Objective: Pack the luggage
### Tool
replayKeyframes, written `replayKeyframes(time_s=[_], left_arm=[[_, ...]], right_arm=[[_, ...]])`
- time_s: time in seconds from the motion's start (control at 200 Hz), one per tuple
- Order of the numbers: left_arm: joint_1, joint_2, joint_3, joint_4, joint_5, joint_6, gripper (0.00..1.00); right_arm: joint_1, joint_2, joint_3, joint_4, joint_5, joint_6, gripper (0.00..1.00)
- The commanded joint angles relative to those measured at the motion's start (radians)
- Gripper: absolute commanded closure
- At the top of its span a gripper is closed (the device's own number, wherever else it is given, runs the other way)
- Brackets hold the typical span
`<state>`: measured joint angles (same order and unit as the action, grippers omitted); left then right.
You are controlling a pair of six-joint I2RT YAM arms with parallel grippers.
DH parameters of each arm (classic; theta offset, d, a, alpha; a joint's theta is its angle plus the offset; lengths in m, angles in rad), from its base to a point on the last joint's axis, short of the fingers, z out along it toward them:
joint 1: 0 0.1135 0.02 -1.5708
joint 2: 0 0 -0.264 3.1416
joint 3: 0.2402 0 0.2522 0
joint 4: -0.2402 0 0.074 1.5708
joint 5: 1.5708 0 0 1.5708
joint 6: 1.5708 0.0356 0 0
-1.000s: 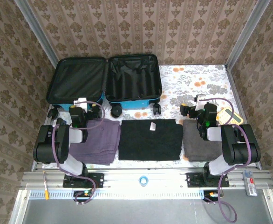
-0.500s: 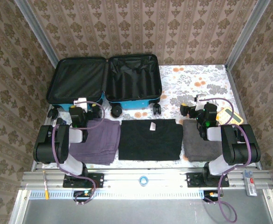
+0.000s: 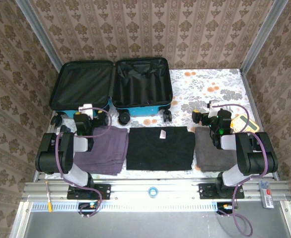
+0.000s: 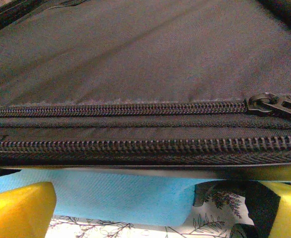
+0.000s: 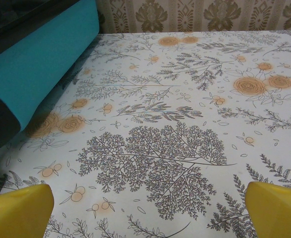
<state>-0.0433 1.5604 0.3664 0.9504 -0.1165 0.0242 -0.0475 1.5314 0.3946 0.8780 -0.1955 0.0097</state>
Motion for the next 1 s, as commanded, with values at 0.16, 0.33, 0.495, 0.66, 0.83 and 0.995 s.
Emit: replayKeyframes(time_s=[0.16,0.33,0.495,0.66,0.83,0.995], left_arm=[[0.009,-0.006,0.012,-0.006,-0.018,0.02,0.0],[0.007,-0.043,0.048,-0.104,-0.003,0.027,0.0],[-0.019,-0.193,0.101,-0.323,-0.115,0.017,0.0],[-0.055,-0.39,0.295,-0.757,-0.22,-0.083,0.0],[-0.114,-0.472,0.497,-1.071,-0.199,-0.255,0.0],[-0.227,-0.516,0.56,-1.23,-0.066,-0.403,0.0]], right_arm=[[0.005,-0.002,-0.012,0.02,-0.015,-0.009,0.0],[0.003,-0.02,0.003,-0.017,0.004,-0.001,0.0],[0.003,-0.12,0.044,-0.174,0.063,0.022,0.0],[0.021,-0.279,0.214,-0.556,0.157,0.044,0.0],[0.098,-0.32,0.461,-0.925,0.234,0.043,0.0],[0.169,-0.359,0.515,-1.039,0.205,0.166,0.0]])
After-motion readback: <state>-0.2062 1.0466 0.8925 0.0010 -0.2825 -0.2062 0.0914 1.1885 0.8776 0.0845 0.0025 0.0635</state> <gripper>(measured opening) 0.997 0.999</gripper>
